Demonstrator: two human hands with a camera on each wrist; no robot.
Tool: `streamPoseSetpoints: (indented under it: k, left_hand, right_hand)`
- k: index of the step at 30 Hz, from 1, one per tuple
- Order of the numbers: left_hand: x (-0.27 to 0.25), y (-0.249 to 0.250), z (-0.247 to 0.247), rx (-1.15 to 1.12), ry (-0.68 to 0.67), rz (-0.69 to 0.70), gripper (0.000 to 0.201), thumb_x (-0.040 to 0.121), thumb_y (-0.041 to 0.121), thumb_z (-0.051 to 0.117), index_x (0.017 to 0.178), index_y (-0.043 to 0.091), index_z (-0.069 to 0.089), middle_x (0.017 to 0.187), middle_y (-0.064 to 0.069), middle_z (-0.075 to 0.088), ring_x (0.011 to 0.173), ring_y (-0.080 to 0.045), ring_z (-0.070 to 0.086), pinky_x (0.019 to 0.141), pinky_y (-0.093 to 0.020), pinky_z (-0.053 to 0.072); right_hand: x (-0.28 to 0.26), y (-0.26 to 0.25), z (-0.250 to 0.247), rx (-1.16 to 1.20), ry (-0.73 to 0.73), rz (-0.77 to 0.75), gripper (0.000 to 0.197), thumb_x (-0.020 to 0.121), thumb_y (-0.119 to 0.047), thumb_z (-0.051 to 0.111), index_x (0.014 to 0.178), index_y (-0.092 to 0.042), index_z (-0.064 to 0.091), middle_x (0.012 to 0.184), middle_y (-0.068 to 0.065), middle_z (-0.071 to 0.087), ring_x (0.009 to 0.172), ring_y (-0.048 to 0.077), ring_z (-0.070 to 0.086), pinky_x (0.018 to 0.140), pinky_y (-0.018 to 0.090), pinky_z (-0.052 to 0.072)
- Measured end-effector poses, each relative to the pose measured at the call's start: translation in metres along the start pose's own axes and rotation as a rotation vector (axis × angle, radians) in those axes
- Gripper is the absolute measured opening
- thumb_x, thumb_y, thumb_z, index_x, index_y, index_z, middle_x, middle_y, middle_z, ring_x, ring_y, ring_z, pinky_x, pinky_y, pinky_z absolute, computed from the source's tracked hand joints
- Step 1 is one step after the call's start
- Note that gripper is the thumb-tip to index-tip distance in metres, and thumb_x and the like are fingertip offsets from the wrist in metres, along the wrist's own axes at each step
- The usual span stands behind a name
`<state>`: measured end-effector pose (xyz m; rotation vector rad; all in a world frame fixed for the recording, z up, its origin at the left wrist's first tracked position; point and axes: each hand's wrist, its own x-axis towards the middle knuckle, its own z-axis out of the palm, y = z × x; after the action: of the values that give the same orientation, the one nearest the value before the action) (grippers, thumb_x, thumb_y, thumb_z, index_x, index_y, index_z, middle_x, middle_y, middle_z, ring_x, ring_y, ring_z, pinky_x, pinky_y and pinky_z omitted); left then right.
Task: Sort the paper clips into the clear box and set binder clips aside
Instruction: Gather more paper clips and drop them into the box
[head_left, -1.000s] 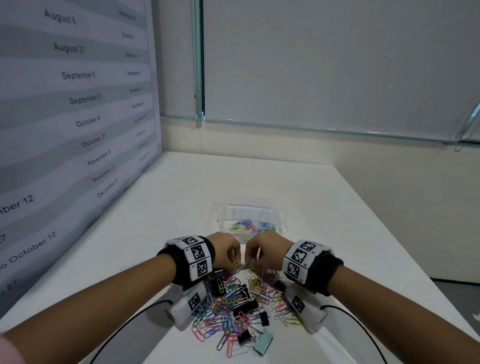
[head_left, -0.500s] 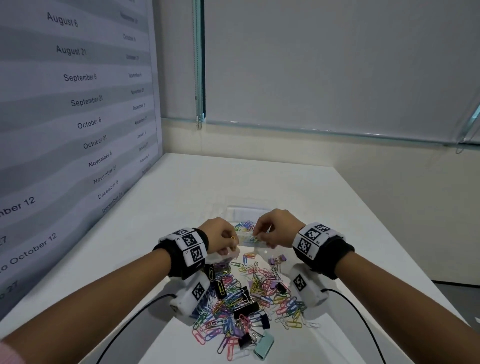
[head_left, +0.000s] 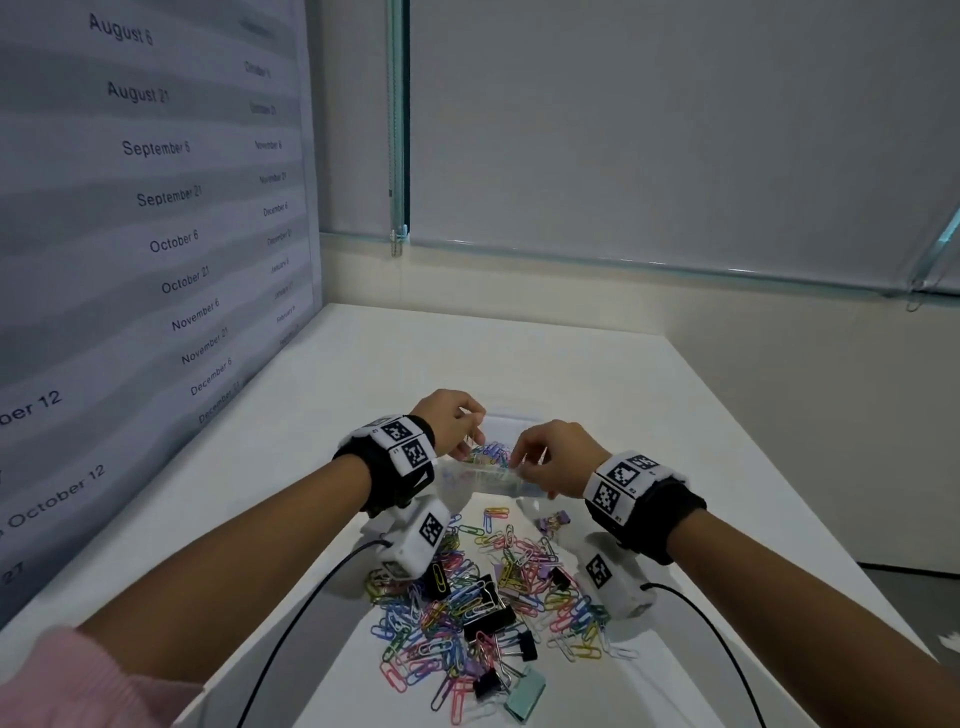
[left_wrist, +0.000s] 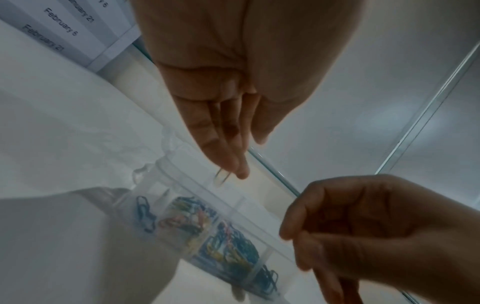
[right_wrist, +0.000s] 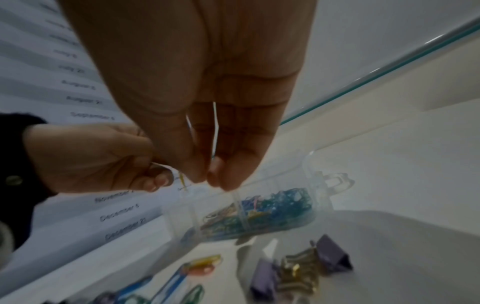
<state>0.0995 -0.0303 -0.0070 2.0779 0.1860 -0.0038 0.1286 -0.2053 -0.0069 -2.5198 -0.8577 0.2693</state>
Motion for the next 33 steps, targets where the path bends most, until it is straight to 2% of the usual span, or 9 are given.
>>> streamPoseSetpoints:
  k: [4,9,12,15,20,24,27,29,33]
  left_hand:
    - [-0.004,-0.006,0.002,0.071,-0.058,-0.001,0.027,0.098,0.008,0.040,0.123,0.007,0.050,0.085,-0.007,0.065,0.055,-0.015,0.054,0.048,-0.017,0.048]
    - [-0.022,-0.011,0.002,0.391,-0.208,0.058,0.021,0.088,0.015,0.058,0.108,0.012,0.062,0.087,-0.003,0.064,0.060,-0.010,0.054,0.056,-0.019,0.048]
    - [-0.033,-0.015,0.006,0.712,-0.338,0.050,0.031,0.084,0.029,0.063,0.112,0.016,0.062,0.108,-0.003,0.067,0.086,-0.014,0.060,0.073,-0.022,0.046]
    - [-0.035,-0.021,0.014,0.892,-0.365,0.005,0.048,0.078,0.039,0.069,0.120,0.020,0.055,0.117,-0.002,0.061,0.106,-0.021,0.057,0.087,-0.032,0.047]
    - [-0.034,-0.021,0.022,0.927,-0.399,0.026,0.052,0.074,0.036,0.076,0.116,0.015,0.055,0.115,-0.005,0.063,0.107,-0.023,0.058,0.085,-0.032,0.046]
    - [-0.035,-0.017,0.025,0.871,-0.390,0.060,0.030,0.078,0.016,0.072,0.106,0.008,0.067,0.113,-0.007,0.069,0.105,-0.021,0.063,0.084,-0.028,0.049]
    - [-0.034,-0.015,0.026,0.861,-0.387,0.068,0.027,0.077,0.008,0.070,0.103,0.006,0.070,0.111,-0.008,0.070,0.100,-0.020,0.064,0.085,-0.029,0.051]
    - [-0.034,-0.015,0.026,0.861,-0.389,0.067,0.027,0.075,0.005,0.069,0.102,0.005,0.071,0.110,-0.009,0.071,0.088,-0.016,0.062,0.084,-0.029,0.052]
    - [-0.033,-0.017,0.030,0.881,-0.407,0.066,0.024,0.083,0.005,0.061,0.105,0.004,0.071,0.115,-0.008,0.069,0.103,-0.020,0.064,0.089,-0.030,0.051]
  right_hand:
    - [-0.008,-0.001,0.011,-0.173,-0.234,-0.073,0.021,0.082,-0.020,0.068,0.103,-0.015,0.068,0.101,0.004,0.070,0.080,0.016,0.065,0.069,0.021,0.048]
    - [-0.009,-0.002,0.029,-0.352,-0.296,-0.152,0.058,0.075,-0.036,0.075,0.127,-0.019,0.055,0.125,0.002,0.059,0.109,0.021,0.056,0.083,0.021,0.036]
    - [-0.009,-0.004,0.033,-0.357,-0.304,-0.154,0.053,0.075,-0.031,0.075,0.124,-0.019,0.058,0.117,0.003,0.058,0.101,0.020,0.055,0.082,0.023,0.038]
    - [-0.012,-0.005,0.033,-0.261,-0.301,-0.157,0.028,0.078,-0.016,0.072,0.106,-0.015,0.068,0.098,0.001,0.064,0.080,0.011,0.053,0.072,0.020,0.040]
    - [-0.015,-0.003,0.030,-0.199,-0.272,-0.172,0.012,0.079,-0.008,0.068,0.090,-0.007,0.071,0.094,0.006,0.072,0.073,0.008,0.056,0.056,0.000,0.037]
    - [-0.011,0.003,0.021,-0.133,-0.227,-0.137,0.008,0.076,-0.010,0.073,0.084,-0.009,0.072,0.087,0.005,0.073,0.069,0.012,0.065,0.068,0.019,0.051]
    - [-0.008,0.006,0.009,-0.103,-0.159,-0.113,0.006,0.078,-0.007,0.070,0.083,-0.010,0.072,0.080,0.003,0.072,0.049,-0.004,0.058,0.059,0.009,0.048]
    - [-0.004,0.006,0.001,-0.053,-0.101,-0.090,0.006,0.078,-0.006,0.069,0.080,-0.012,0.071,0.075,0.000,0.070,0.042,-0.004,0.056,0.056,0.009,0.049]
    - [0.007,0.009,-0.011,0.003,0.091,-0.050,0.004,0.080,-0.012,0.068,0.082,-0.015,0.070,0.087,0.004,0.072,0.053,0.006,0.061,0.067,0.024,0.054]
